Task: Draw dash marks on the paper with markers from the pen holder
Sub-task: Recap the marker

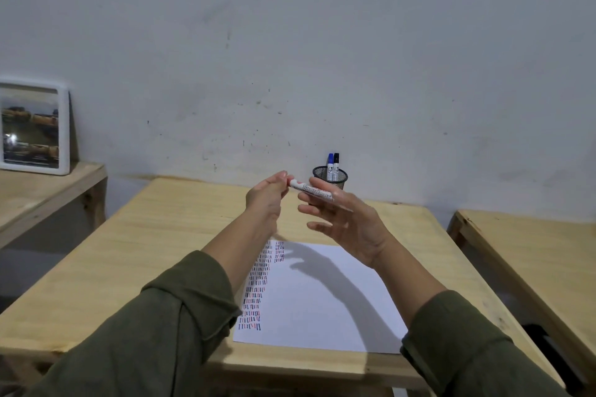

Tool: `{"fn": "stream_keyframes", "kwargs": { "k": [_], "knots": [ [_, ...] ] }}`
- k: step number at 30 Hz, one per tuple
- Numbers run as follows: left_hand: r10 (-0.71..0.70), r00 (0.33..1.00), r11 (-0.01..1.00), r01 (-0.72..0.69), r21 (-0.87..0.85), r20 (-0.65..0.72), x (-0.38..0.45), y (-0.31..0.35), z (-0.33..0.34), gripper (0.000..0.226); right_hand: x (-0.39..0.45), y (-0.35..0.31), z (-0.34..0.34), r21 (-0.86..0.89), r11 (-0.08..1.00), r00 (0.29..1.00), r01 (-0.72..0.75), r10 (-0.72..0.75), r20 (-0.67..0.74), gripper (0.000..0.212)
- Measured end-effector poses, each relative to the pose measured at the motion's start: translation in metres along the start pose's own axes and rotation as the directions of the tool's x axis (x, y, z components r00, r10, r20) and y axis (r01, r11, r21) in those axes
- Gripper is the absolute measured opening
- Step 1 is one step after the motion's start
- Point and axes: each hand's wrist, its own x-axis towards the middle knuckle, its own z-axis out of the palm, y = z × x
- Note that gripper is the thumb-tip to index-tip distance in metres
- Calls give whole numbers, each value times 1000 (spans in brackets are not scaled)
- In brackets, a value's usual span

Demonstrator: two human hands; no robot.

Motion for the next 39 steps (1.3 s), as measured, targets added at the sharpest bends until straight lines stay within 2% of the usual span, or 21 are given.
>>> {"fn": "stream_keyframes", "kwargs": {
  "k": [2,4,6,8,10,12,15,17,25,30,36,39],
  "knots": [
    [-31,998,999,28,44,61,9,2,0,10,1,-6,-5,-14,999,998,-53,53,40,66],
    [-46,990,994,33,103,131,16,4,5,9,7,-8,-11,-110,993,999,-52,51,-15,46],
    [-32,982,984,-1,176,188,24,6,13,8,17,-8,-19,-221,975,994,-13,-11,-108,21],
    [8,974,967,-66,248,226,32,9,23,12,31,-10,-27,-263,965,980,-4,-49,-193,14],
    [61,970,932,-140,335,234,46,10,32,24,46,-18,-38,-291,957,960,8,-89,-267,22],
    [102,973,883,-184,431,207,63,9,39,33,62,-27,-54,-367,929,942,41,-158,-296,42],
    [116,980,837,-184,516,161,91,4,46,39,89,-41,-76,-525,850,909,51,-257,-327,76],
    [111,982,804,-181,566,156,105,-2,51,44,108,-51,-85,-632,775,877,26,-321,-358,86],
    [133,972,654,-232,720,193,143,-24,64,59,172,-42,-111,-822,569,793,-8,-497,-352,78],
    [119,968,632,-247,735,223,153,-34,59,57,184,-18,-121,-870,486,861,-82,-405,-308,76],
    [113,966,683,-247,688,234,159,-40,53,56,192,-4,-125,-900,420,904,-118,-329,-273,74],
    [107,966,710,-241,662,237,161,-40,53,52,198,1,-127,-932,344,917,-115,-324,-233,69]
  ]
}}
